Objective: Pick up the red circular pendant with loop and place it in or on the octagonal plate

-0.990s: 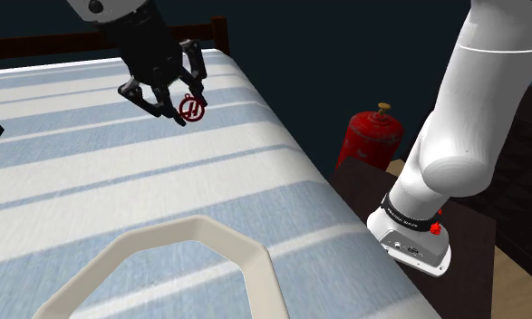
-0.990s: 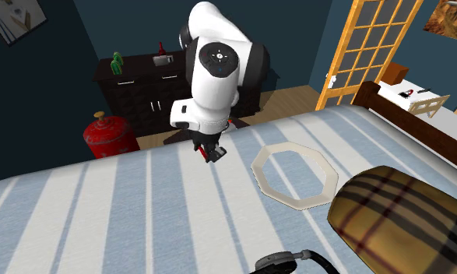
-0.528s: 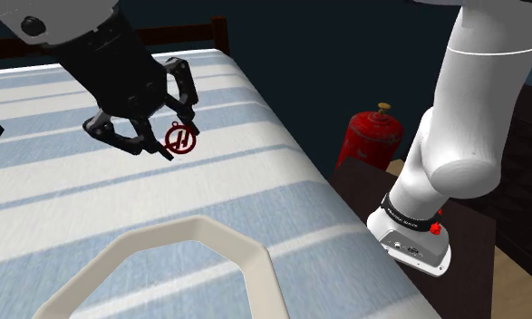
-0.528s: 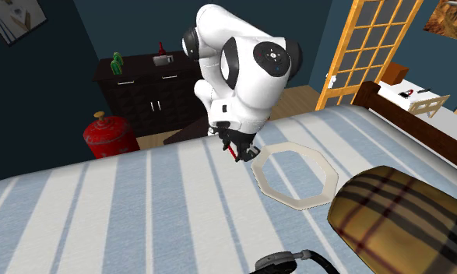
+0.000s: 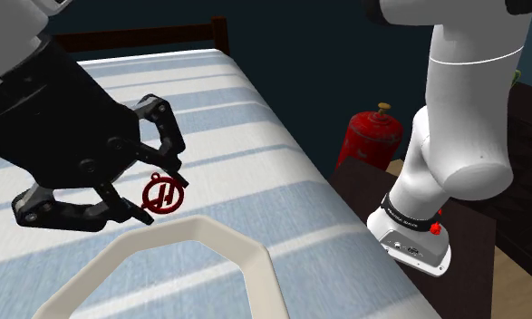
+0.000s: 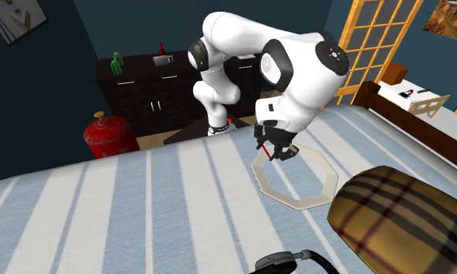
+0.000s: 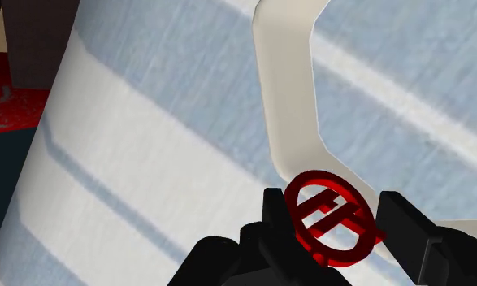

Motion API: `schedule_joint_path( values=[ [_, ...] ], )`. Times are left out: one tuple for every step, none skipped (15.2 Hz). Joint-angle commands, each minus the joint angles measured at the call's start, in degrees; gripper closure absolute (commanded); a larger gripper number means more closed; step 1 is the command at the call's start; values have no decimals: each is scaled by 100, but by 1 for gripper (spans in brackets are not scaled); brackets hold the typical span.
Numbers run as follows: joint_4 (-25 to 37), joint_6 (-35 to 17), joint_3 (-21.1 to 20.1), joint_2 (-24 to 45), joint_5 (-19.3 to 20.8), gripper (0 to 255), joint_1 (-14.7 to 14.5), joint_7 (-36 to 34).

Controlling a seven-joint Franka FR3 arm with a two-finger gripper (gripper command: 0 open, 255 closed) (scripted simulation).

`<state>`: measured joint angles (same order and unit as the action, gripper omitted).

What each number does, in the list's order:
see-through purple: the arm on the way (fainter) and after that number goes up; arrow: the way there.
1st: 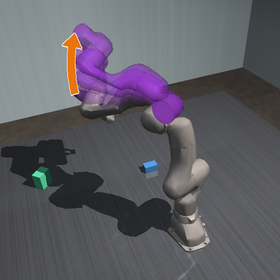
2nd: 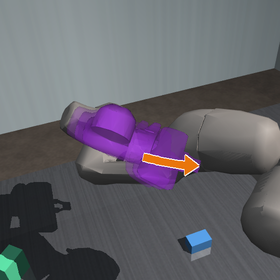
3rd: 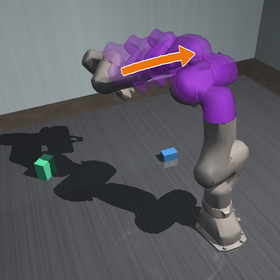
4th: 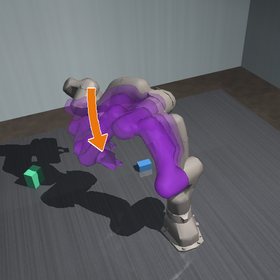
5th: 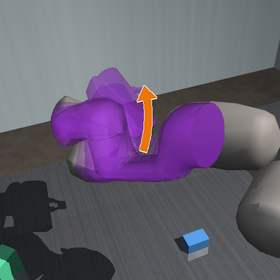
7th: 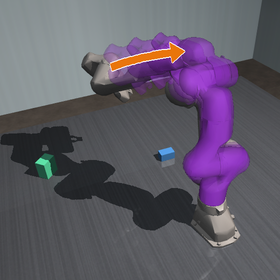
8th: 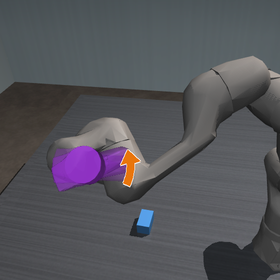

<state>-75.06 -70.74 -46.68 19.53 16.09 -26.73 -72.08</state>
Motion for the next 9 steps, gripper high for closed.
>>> schedule_joint_path(
  values=[
    [323, 142, -37, 266, 105, 255, -341, -313],
    [509, 219, -43, 412, 164, 255, -535, -463],
    [712, 302, -49, 567, 230, 255, -737, -610],
    [933, 391, -48, 729, 301, 255, -949, -752],
    [1176, 489, -35, 898, 376, 255, -1176, -886],
    [1446, 596, -17, 1077, 458, 255, -1415, -1012],
    [1868, 764, 20, 1342, 582, 255, -1770, -1169],
    [1700, 649, 15, 1293, 543, 255, -1704, -1174],
    [1541, 540, 4, 1251, 512, 255, -1638, -1181]
  ],
)
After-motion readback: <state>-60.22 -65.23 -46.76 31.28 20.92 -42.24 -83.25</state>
